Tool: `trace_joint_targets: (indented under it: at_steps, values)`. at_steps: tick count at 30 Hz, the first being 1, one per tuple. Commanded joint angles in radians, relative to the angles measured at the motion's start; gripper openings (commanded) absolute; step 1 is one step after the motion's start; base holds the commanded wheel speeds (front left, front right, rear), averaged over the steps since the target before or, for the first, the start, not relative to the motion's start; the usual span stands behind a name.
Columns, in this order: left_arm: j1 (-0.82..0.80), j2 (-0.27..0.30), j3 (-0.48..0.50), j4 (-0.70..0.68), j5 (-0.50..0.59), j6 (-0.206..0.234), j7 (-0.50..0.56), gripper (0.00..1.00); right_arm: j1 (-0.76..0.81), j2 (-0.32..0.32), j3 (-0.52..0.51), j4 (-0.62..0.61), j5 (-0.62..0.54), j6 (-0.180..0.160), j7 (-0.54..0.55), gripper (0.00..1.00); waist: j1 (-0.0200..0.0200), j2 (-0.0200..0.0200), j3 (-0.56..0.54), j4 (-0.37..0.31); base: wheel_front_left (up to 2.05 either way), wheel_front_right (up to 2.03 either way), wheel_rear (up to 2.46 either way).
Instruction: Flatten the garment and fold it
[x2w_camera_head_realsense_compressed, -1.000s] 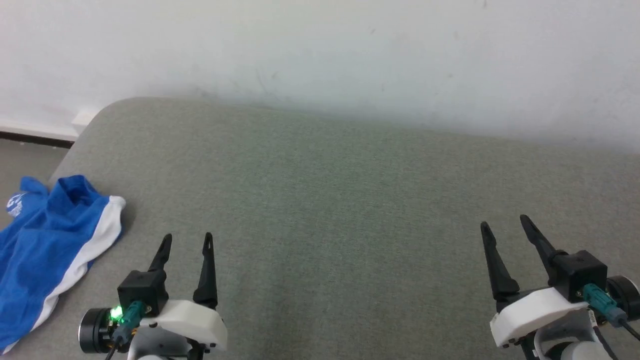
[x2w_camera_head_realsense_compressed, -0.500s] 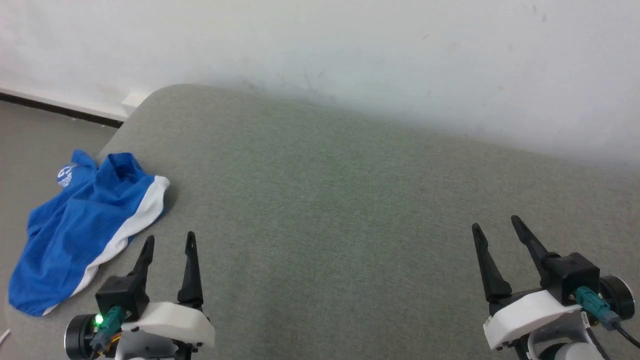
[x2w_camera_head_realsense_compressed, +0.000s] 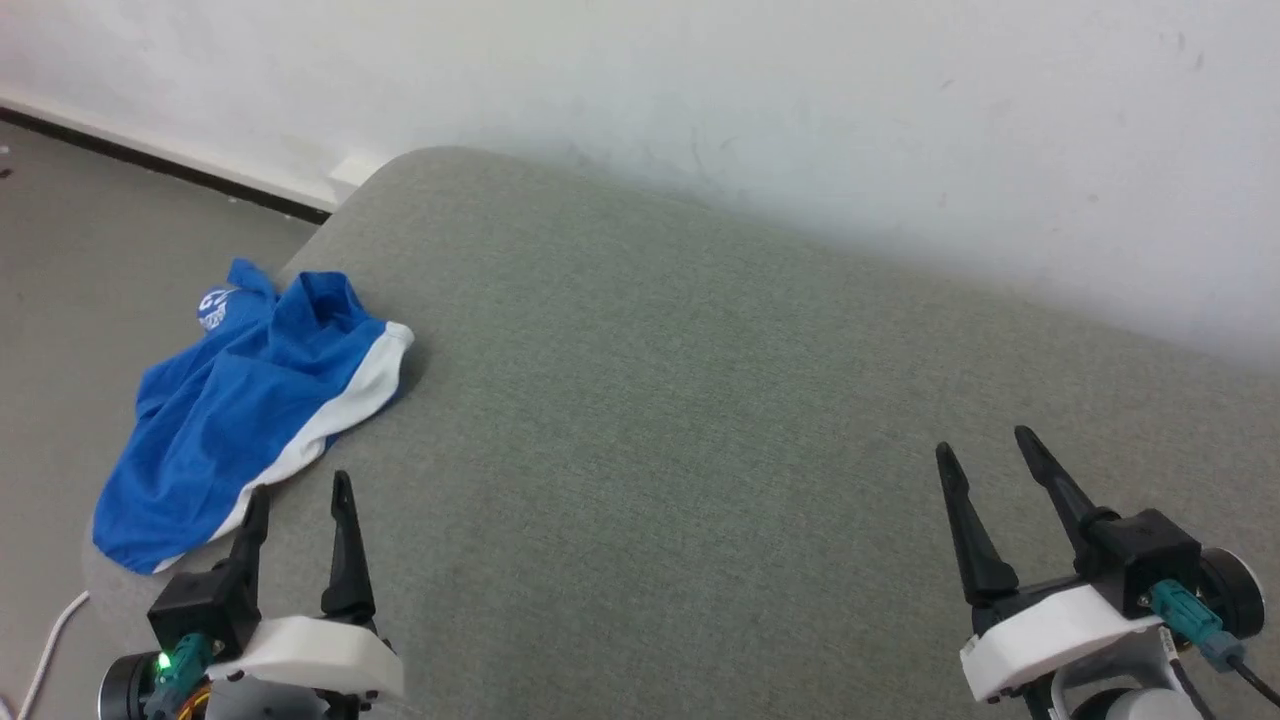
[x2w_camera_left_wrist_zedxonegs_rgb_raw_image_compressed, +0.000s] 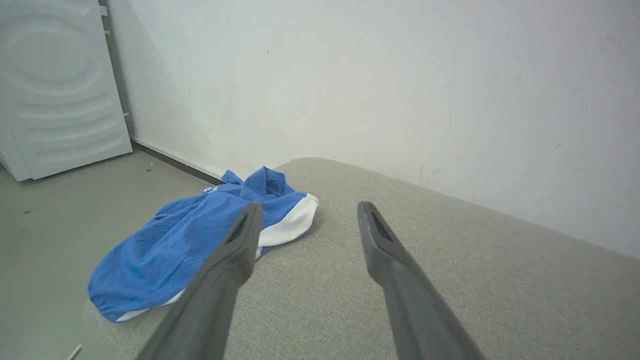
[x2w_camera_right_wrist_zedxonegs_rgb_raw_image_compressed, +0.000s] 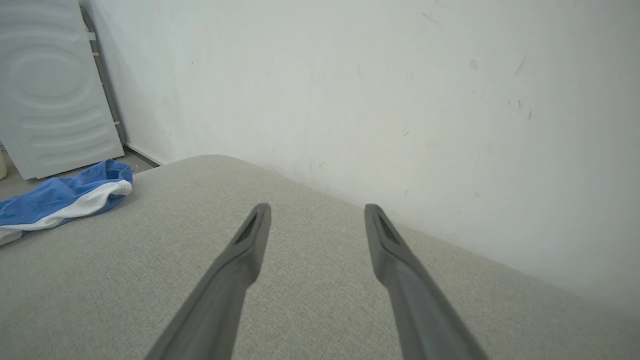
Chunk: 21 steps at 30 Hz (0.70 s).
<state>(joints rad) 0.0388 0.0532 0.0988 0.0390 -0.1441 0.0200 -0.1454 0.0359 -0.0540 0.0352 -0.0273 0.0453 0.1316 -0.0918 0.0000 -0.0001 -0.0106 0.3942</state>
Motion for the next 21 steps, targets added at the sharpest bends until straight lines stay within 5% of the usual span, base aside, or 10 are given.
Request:
trace_joint_targets:
  at_steps: [1,14,21]
  values:
    - [0.006,-0.002,0.006,-0.003,-0.011,0.009,-0.011,1.0,0.013,0.002,0.001,-0.007,0.003,-0.001,-0.006,1.0,0.0,0.0001,0.008,0.013,-0.04,-0.04,-0.04]
    - [-0.156,0.014,0.08,0.007,-0.028,0.002,-0.038,1.0,-0.012,-0.002,0.013,-0.067,-0.036,-0.001,0.034,1.0,0.0,0.0001,0.105,0.037,0.0,0.0,0.0]
    - [-0.358,0.11,0.136,0.093,-0.073,-0.002,-0.003,1.0,-0.06,-0.038,0.05,-0.1,-0.03,-0.001,0.058,1.0,0.0,0.0001,0.194,-0.026,0.0,0.0,0.0]
